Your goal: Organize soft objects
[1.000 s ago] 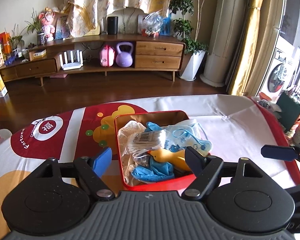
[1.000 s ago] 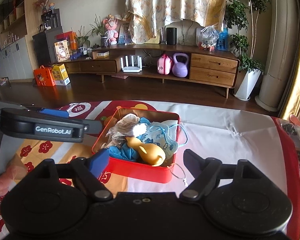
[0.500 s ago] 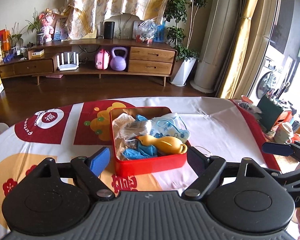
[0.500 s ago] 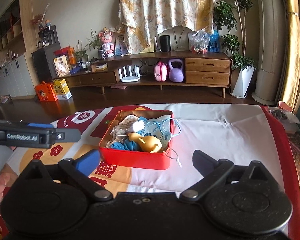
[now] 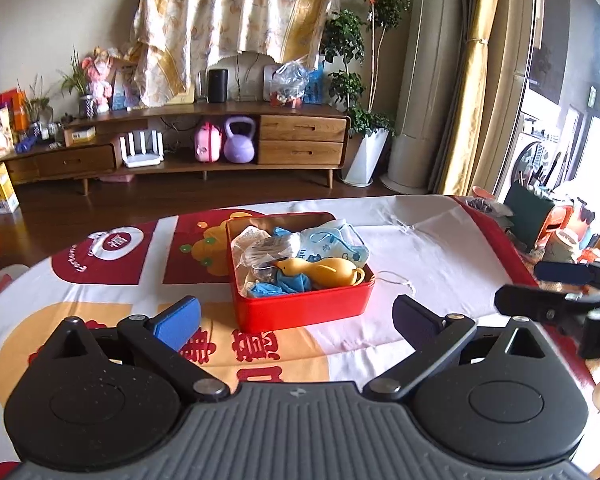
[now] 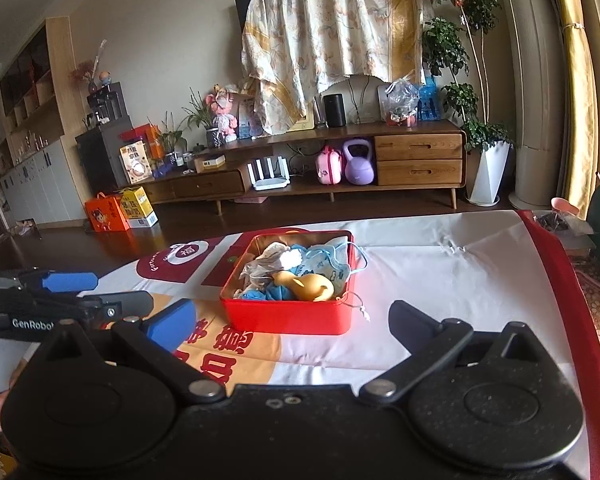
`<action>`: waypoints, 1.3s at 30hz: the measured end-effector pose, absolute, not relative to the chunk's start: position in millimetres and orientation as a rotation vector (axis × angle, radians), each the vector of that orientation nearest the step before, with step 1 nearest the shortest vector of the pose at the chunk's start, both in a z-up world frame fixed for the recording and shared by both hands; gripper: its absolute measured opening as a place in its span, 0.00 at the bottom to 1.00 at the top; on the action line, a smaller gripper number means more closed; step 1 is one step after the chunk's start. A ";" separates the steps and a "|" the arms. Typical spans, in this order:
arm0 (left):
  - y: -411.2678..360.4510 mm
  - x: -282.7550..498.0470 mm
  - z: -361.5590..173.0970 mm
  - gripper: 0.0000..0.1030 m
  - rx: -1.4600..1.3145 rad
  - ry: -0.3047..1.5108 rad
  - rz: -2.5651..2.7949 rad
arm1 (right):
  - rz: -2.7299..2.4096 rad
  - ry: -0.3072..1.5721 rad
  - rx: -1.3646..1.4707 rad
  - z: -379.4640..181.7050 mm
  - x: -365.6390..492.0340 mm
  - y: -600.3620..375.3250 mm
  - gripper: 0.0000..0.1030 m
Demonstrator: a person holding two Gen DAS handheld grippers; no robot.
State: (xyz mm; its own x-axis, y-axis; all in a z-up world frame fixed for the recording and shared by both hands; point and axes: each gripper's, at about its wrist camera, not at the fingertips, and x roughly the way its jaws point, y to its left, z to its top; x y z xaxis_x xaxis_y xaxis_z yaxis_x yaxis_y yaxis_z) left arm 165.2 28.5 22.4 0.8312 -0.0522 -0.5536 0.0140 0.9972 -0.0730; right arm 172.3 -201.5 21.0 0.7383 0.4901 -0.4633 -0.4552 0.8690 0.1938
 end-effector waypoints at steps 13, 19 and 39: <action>15.7 131.6 13.0 1.00 -0.056 0.576 -0.028 | 0.535 0.494 0.061 10.6 142.7 -198.9 1.00; 17.5 121.6 9.1 1.00 -0.095 0.582 -0.042 | 0.513 0.506 0.068 3.9 141.2 -199.7 1.00; 19.8 112.0 3.6 1.00 -0.144 0.583 -0.046 | 0.521 0.508 0.054 -1.6 137.7 -190.6 1.00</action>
State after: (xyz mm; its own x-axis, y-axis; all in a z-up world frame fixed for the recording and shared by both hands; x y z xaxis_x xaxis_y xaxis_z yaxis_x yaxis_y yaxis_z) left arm 112.0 19.8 3.6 0.8344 -0.0837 -0.5448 0.0025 0.9889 -0.1482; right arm 137.7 -190.6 -1.6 0.7469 0.4891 -0.4505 -0.4630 0.8688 0.1756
